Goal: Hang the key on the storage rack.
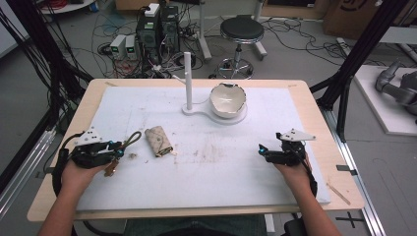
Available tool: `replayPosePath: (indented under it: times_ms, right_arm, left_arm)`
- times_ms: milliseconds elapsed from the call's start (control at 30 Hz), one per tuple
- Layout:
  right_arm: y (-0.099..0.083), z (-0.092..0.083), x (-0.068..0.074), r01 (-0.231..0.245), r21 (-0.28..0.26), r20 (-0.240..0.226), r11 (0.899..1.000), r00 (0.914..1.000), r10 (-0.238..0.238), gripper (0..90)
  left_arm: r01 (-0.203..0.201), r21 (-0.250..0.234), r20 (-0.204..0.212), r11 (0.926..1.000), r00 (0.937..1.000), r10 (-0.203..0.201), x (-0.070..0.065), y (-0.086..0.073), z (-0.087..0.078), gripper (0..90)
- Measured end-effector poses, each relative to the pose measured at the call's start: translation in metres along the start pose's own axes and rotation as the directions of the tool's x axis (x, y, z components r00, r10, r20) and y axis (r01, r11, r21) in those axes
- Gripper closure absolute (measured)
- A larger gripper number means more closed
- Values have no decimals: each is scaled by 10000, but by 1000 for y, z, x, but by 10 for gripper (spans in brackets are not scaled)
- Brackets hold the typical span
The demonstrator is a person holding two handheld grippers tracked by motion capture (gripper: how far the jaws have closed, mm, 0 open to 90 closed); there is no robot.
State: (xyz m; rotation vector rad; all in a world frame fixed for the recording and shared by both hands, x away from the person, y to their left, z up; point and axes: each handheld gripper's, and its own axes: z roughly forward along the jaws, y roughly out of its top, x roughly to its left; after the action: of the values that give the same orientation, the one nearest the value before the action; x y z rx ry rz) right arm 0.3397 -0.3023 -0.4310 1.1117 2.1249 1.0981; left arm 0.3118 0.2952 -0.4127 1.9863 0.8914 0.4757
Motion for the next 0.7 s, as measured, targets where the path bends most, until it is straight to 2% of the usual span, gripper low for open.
replayPosePath:
  times_ms: [133,333,700]
  right_arm:
    - [-2,1,-1,-109,89,-84,9999,9999,109,166]
    - [-1,-1,0,-145,-56,-105,9999,9998,145,166]
    - [3,1,5,-26,5,-159,10000,9999,26,166]
  left_arm:
    - [-86,-576,123,9983,9999,93,-5,15,-2,707]
    - [-304,-1265,298,9915,9990,344,-13,41,-1,707]
    - [-869,-1825,266,9794,9953,933,-22,96,12,707]
